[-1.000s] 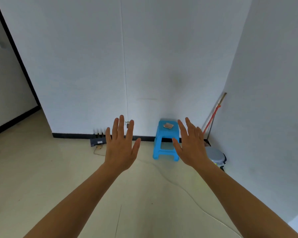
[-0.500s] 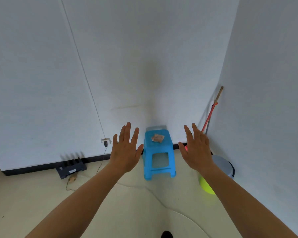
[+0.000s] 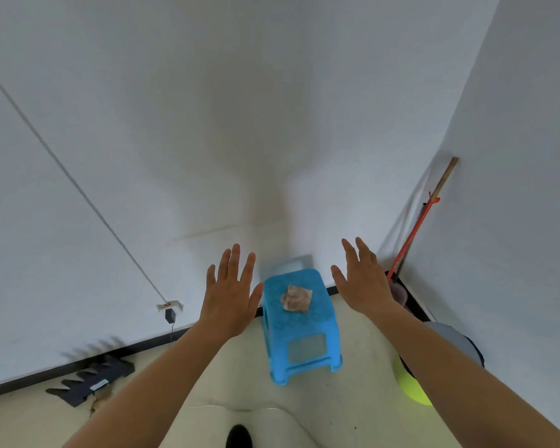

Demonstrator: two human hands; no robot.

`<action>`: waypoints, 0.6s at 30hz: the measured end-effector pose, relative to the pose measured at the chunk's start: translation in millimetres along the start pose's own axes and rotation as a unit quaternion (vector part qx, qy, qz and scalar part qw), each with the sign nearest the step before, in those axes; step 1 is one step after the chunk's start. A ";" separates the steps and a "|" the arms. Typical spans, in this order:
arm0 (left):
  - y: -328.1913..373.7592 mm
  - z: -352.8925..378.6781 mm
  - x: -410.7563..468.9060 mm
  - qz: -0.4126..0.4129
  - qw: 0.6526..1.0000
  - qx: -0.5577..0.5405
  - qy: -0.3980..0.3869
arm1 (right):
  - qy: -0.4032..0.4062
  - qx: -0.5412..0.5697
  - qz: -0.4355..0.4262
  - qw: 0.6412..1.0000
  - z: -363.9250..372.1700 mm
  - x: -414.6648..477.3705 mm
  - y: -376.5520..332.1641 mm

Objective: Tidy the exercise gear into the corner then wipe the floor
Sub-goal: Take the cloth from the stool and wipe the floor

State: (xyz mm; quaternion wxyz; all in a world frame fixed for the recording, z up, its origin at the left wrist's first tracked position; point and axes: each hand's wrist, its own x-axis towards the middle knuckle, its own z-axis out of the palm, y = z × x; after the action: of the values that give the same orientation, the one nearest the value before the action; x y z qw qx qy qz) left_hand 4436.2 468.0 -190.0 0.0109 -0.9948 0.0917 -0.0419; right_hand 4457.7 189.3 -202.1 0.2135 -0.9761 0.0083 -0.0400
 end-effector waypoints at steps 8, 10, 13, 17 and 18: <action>-62.5 143.1 212.1 0.123 0.985 0.002 -0.118 | -0.046 0.060 0.192 0.978 139.0 142.4 13.8; -66.9 175.4 258.9 0.161 0.973 0.005 -0.165 | -0.054 0.076 0.258 0.961 171.7 164.0 21.7; -68.0 222.1 305.7 0.206 0.956 -0.017 -0.210 | -0.088 0.126 0.360 0.920 218.2 181.4 26.8; -61.6 308.0 333.9 0.225 0.937 -0.049 -0.264 | -0.153 0.199 0.436 0.864 303.6 194.6 44.2; -59.5 333.0 333.6 0.227 0.932 -0.054 -0.278 | -0.159 0.213 0.455 0.850 328.5 197.9 50.2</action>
State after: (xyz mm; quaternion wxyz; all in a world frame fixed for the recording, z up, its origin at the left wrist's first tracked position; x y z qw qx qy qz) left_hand 4802.1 469.9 -493.0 -0.0087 -0.9182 0.3108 0.2455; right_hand 4681.8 273.8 -505.8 0.4089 -0.7866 0.4087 0.2169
